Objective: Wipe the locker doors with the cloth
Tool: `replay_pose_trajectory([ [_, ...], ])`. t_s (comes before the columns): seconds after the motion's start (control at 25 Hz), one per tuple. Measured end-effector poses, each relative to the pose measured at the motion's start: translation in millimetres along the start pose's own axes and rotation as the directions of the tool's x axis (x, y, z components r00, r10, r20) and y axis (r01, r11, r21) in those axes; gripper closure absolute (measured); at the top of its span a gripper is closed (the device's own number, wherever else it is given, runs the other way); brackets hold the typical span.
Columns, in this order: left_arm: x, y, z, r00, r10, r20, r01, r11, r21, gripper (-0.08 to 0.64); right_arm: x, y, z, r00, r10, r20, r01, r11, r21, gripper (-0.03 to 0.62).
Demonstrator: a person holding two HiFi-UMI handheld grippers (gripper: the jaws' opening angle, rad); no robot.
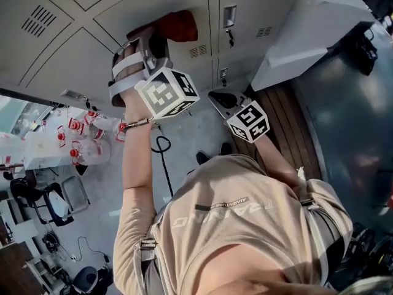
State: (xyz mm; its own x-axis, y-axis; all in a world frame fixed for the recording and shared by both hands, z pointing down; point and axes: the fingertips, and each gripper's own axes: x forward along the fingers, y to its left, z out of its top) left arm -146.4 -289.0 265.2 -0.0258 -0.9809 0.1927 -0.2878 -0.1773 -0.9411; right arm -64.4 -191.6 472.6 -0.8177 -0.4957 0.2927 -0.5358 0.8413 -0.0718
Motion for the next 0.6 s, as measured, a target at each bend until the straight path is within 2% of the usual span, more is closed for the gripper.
replay_pose_trajectory([
  [0.16,3,52,16,0.996,0.091,-0.001,-0.091,0.996,0.014,0.480,-5,-2,5,1.000,-0.005,0.017,0.005,1.000,-0.005,0.577],
  [0.32,7,82,18,0.988,0.150,-0.027,-0.149,0.989,0.015,0.480,-11,-9,4,1.000,-0.013,0.015,0.013,1.000,-0.004,0.577],
  [0.48,27,84,13,0.987,0.151,-0.063,-0.152,0.988,-0.018,0.480,-16,-15,1,1.000,-0.024,0.010,0.024,1.000,0.005,0.577],
  [0.6,37,72,12,0.986,0.154,-0.070,-0.155,0.988,-0.008,0.480,-18,-16,-2,1.000,-0.025,0.000,0.025,1.000,0.010,0.577],
])
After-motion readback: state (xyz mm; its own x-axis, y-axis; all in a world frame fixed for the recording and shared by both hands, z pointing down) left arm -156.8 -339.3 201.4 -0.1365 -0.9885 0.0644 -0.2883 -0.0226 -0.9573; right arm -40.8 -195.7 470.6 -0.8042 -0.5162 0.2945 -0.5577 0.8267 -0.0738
